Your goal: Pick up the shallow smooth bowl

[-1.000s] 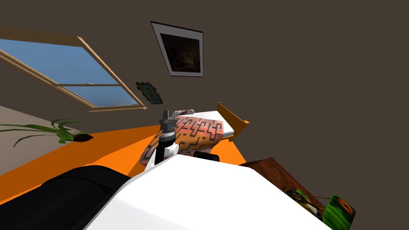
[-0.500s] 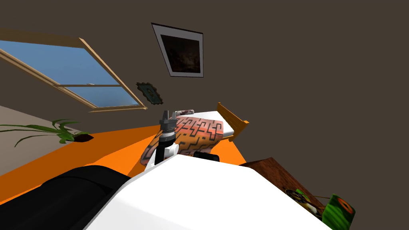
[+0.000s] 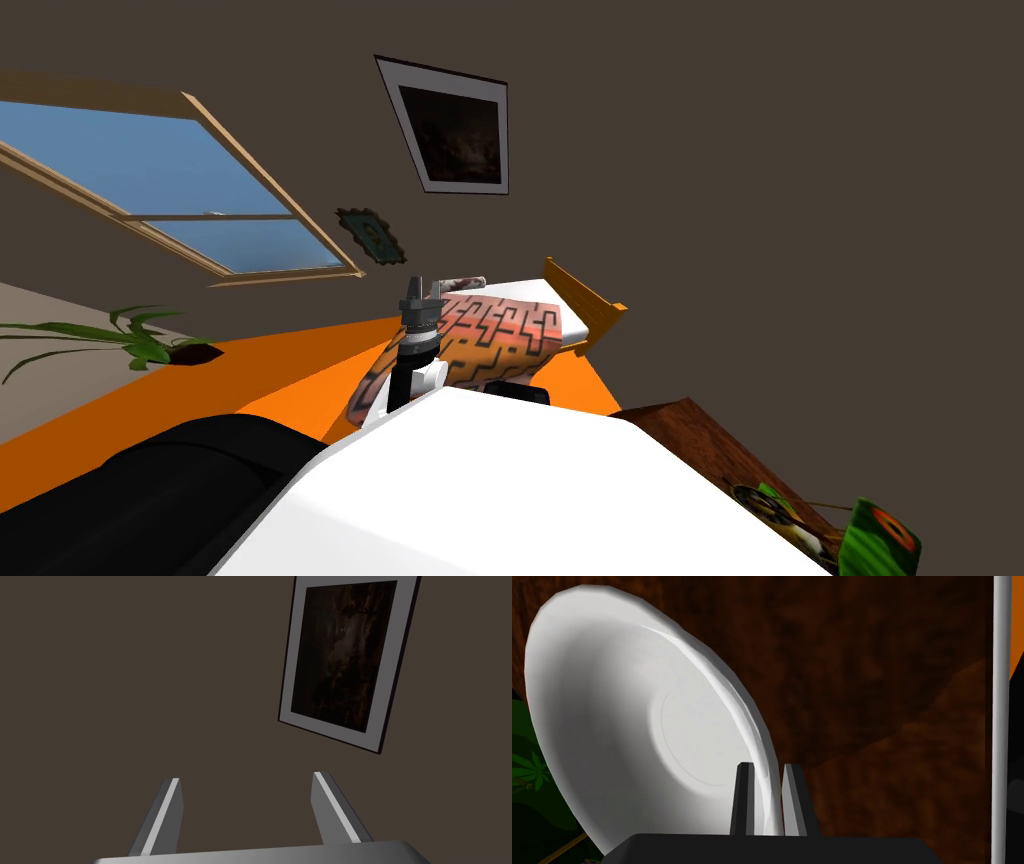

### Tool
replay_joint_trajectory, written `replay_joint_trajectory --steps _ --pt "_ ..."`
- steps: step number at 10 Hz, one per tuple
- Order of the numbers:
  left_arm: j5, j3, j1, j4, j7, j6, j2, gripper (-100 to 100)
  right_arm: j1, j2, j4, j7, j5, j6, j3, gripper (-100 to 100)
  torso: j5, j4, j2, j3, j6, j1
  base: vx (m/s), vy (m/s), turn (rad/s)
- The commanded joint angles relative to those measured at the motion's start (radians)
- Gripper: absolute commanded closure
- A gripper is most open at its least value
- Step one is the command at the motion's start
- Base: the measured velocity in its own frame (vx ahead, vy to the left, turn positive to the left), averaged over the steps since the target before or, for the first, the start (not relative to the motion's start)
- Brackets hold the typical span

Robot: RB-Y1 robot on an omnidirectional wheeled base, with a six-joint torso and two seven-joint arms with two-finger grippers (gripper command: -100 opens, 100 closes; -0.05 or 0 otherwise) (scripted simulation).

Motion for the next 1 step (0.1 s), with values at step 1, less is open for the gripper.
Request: replay_joint_trajectory --steps 1 --pt "0.000 0.000 0.000 0.000 0.000 0.000 0.000 0 0.000 0.000 0.000 0.000 0.000 0.000 0.000 0 0.000 0.000 0.000 0.000 0.000 0.000 0.006 0.008 0.001"
